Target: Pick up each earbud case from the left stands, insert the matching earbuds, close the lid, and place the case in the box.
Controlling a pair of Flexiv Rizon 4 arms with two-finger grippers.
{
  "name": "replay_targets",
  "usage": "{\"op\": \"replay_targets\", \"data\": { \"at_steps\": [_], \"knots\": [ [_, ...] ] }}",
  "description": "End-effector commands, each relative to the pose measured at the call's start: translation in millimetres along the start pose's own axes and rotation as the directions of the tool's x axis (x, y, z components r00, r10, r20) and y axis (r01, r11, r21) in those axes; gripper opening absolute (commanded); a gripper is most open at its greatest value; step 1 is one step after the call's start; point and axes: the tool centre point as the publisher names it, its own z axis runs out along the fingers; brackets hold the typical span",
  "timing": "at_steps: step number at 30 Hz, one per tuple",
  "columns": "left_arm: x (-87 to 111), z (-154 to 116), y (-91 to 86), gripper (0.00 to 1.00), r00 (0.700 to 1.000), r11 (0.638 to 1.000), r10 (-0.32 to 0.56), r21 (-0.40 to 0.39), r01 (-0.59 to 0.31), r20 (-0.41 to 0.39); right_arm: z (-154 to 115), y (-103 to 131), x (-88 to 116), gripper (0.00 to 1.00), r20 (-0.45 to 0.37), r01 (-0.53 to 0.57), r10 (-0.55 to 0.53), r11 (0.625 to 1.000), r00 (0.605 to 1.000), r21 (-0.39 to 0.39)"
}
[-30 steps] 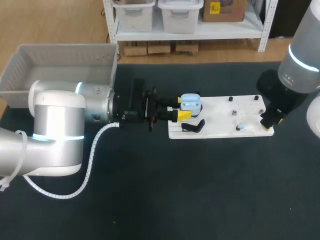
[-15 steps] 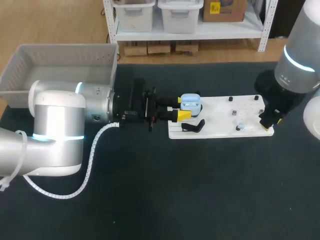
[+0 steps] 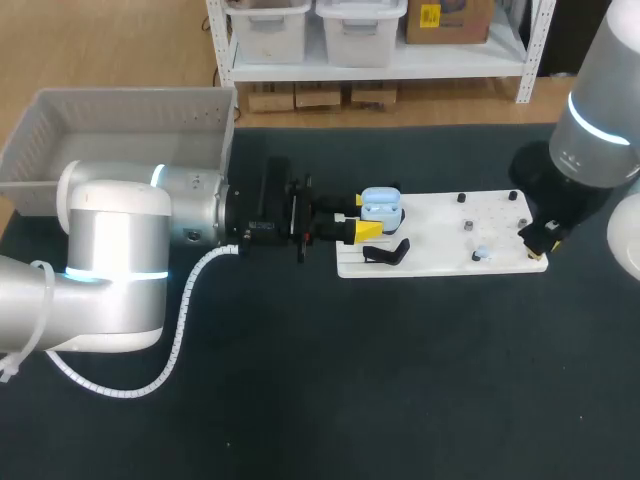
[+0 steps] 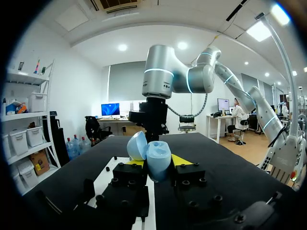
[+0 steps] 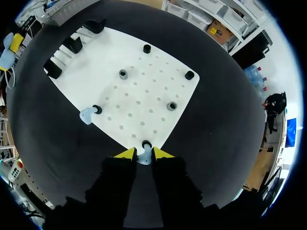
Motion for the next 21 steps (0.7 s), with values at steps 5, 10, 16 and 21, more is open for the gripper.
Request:
{"op": "replay_targets", "data": {
  "at_steps": [5,10,16,21],
  "knots": [
    [0.7,0,-1.9,0.00,1.000,1.000,0.003,-0.008,-0.003,0.003,-3,4,2,0.00,0.008,0.001,-0.001,1.000,1.000,0.009],
    [0.7,0,-1.9,0.00,1.000,1.000,0.003,-0.008,-0.003,0.003,-20,11,4,0.00,0.023,0.011,-0.011,1.000,1.000,0.020],
    [0.7,0,-1.9,0.00,1.000,1.000,0.003,-0.008,-0.003,0.003,-56,29,3,0.00,0.036,0.011,-0.012,0.999,0.999,0.047],
    [0.7,0,-1.9,0.00,1.000,1.000,0.003,-0.008,-0.003,0.003,-86,51,-2,0.00,0.010,-0.036,0.035,0.998,0.999,0.053]
  ]
}}
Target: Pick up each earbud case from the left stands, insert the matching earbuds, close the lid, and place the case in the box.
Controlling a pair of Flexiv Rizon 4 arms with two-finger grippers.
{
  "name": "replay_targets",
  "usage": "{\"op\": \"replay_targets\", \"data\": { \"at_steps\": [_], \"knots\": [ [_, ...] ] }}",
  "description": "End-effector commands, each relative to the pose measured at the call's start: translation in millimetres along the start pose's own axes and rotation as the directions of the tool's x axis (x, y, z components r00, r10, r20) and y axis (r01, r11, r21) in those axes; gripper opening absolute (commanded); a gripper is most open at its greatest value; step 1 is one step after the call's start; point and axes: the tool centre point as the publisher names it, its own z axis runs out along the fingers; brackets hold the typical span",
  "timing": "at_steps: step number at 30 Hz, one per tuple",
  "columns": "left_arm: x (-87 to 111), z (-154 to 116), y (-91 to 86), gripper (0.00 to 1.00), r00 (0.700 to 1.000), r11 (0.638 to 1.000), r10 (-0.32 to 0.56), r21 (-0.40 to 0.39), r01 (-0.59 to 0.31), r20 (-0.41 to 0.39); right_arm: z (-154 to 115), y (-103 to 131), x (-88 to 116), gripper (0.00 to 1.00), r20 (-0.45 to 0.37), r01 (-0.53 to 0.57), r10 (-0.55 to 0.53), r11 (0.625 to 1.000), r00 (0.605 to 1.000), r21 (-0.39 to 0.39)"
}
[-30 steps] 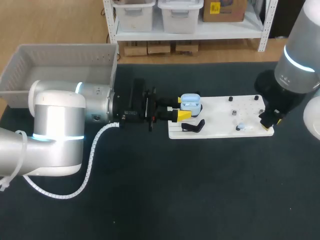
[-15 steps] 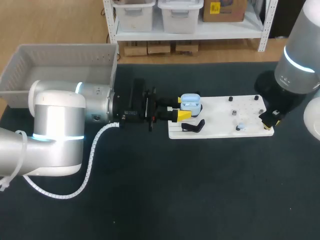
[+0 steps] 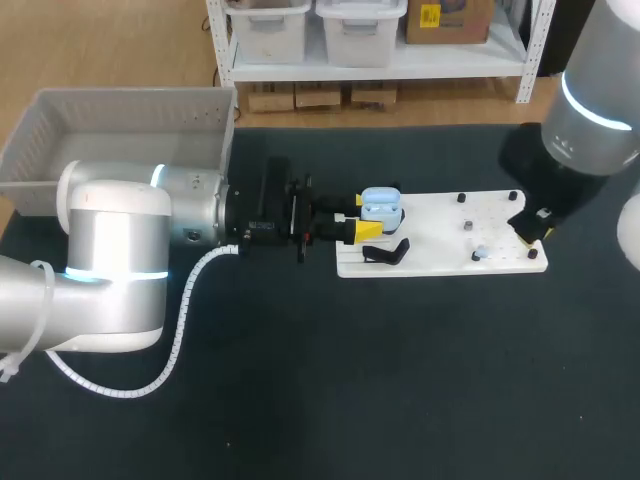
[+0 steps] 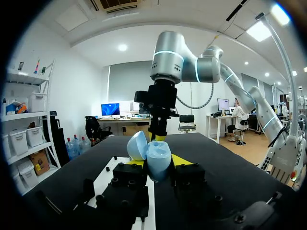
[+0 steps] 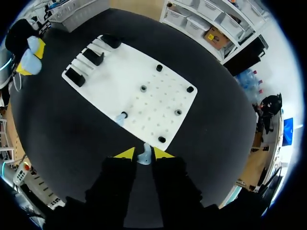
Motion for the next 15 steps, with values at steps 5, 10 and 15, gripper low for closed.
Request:
{"op": "replay_targets", "data": {
  "at_steps": [5,10,15],
  "knots": [
    [0.8,0,-1.9,0.00,1.000,1.000,0.003,-0.007,-0.003,0.003,-51,46,-9,0.00,-0.053,-0.072,0.071,0.997,0.996,-0.003],
    [0.8,0,-1.9,0.00,1.000,1.000,0.003,-0.007,-0.003,0.003,-67,75,-23,0.00,-0.103,-0.130,0.126,0.991,0.987,-0.037],
    [0.8,0,-1.9,0.00,1.000,1.000,0.003,-0.007,-0.003,0.003,-81,101,-34,0.00,-0.104,-0.175,0.168,0.983,0.980,-0.060]
  ]
}}
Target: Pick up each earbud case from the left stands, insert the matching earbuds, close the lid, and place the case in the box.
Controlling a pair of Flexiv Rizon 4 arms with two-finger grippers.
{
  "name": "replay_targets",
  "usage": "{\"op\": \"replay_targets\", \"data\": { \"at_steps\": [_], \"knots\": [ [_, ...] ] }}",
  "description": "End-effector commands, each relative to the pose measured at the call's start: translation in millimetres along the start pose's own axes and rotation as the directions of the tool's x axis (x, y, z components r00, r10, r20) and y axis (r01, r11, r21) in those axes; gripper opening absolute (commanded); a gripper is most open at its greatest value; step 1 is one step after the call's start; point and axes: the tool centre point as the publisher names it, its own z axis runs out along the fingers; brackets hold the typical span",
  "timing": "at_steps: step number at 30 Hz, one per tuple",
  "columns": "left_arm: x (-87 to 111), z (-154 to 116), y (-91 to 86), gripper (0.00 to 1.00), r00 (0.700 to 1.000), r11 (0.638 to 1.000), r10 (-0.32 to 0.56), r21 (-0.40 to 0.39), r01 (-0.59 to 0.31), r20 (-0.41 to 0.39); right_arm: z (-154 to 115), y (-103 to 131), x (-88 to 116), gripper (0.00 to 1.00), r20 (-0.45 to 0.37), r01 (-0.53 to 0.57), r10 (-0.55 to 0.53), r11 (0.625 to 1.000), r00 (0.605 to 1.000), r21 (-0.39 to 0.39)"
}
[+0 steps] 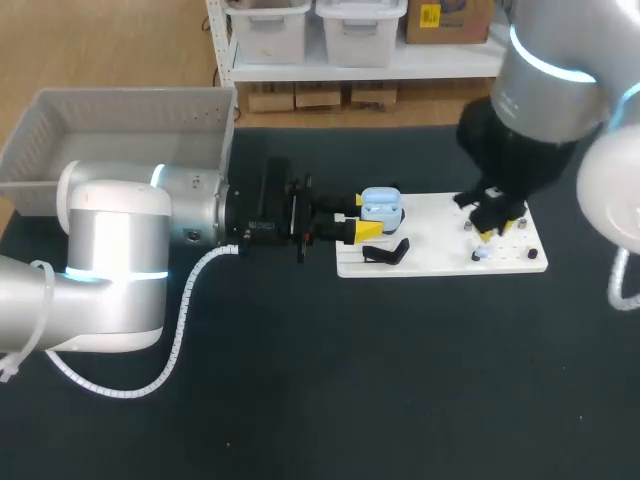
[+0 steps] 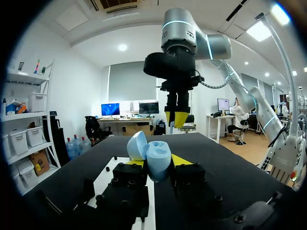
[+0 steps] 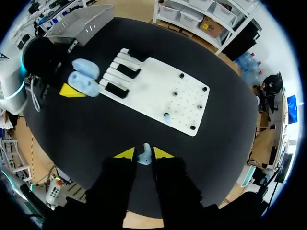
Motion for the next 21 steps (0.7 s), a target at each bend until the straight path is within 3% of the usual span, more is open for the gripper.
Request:
{"op": "replay_targets", "data": {
  "at_steps": [1,15,21],
  "knots": [
    [0.8,0,-1.8,0.00,1.000,1.000,0.003,-0.007,-0.003,0.003,-12,20,-11,0.00,-0.046,-0.023,0.023,1.000,0.999,0.006],
    [0.8,0,-1.8,0.00,1.000,1.000,0.003,-0.007,-0.003,0.003,-12,20,-11,0.00,-0.046,-0.023,0.023,1.000,0.999,0.006],
    [0.8,0,-1.8,0.00,1.000,1.000,0.003,-0.007,-0.003,0.003,-3,51,-40,0.00,-0.052,-0.107,0.108,0.994,0.993,0.030]
  ]
}}
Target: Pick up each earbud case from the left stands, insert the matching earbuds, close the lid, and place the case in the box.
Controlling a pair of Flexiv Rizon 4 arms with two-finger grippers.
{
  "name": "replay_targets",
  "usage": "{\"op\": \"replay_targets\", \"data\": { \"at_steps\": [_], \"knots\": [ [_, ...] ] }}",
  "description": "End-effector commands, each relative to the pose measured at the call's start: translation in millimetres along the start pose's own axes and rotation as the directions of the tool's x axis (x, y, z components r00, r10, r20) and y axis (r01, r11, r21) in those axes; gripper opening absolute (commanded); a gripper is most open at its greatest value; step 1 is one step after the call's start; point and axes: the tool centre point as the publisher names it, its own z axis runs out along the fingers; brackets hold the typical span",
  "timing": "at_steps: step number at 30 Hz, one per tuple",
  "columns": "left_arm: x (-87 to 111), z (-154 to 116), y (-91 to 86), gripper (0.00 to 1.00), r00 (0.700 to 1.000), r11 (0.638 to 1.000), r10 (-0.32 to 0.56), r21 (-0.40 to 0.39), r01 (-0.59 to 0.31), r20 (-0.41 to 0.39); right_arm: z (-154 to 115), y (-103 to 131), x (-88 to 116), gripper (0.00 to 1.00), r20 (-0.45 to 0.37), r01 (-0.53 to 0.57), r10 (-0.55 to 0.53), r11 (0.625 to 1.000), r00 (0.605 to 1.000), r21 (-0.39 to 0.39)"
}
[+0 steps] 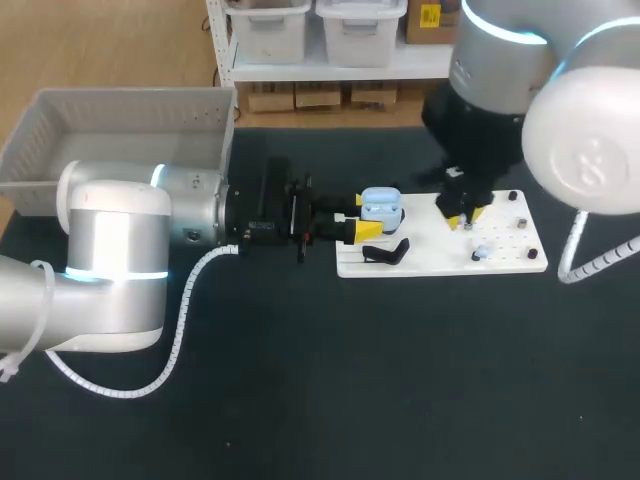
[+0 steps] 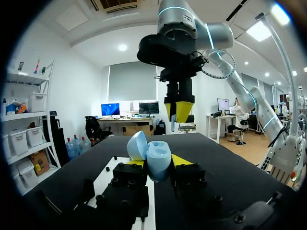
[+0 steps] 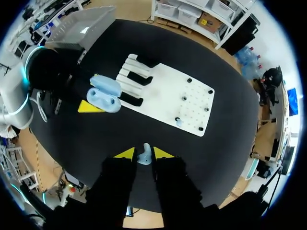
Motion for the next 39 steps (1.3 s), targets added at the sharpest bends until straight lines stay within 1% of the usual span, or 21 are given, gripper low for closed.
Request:
{"op": "replay_targets", "data": {
  "at_steps": [1,3,5,6,11,13,17,20,39],
  "knots": [
    [0.9,0,-1.8,0.00,1.000,1.000,0.003,-0.008,-0.003,0.003,10,22,-19,0.00,-0.023,-0.065,0.066,0.997,0.998,0.049],
    [0.9,0,-1.8,0.00,1.000,1.000,0.003,-0.008,-0.003,0.003,12,26,-22,0.00,-0.038,-0.116,0.119,0.990,0.992,0.081],
    [0.9,0,-1.8,0.00,1.000,1.000,0.003,-0.008,-0.003,0.003,11,29,-24,0.00,-0.027,-0.178,0.180,0.981,0.983,0.073],
    [0.9,0,-1.8,0.00,1.000,1.000,0.003,-0.008,-0.003,0.003,9,31,-24,0.00,-0.019,-0.213,0.215,0.973,0.976,0.089],
    [0.9,0,-1.8,0.00,1.000,1.000,0.003,-0.008,-0.003,0.003,-8,43,-21,0.00,-0.006,-0.315,0.317,0.945,0.948,0.088],
    [0.9,0,-1.8,0.00,1.000,1.000,0.003,-0.008,-0.003,0.003,-15,48,-18,0.00,-0.018,-0.351,0.353,0.933,0.935,0.083],
    [0.9,0,-1.8,0.00,1.000,1.000,0.003,-0.008,-0.003,0.003,-24,59,-11,0.00,-0.024,-0.404,0.406,0.913,0.914,0.049],
    [0.9,0,-1.8,0.00,1.000,1.000,0.003,-0.008,-0.003,0.003,-24,61,-7,0.00,-0.032,-0.436,0.436,0.900,0.899,0.019],
    [0.9,0,-1.8,0.00,1.000,1.000,0.003,-0.008,-0.003,0.003,-24,61,-7,0.00,-0.032,-0.436,0.436,0.900,0.899,0.019]
  ]
}}
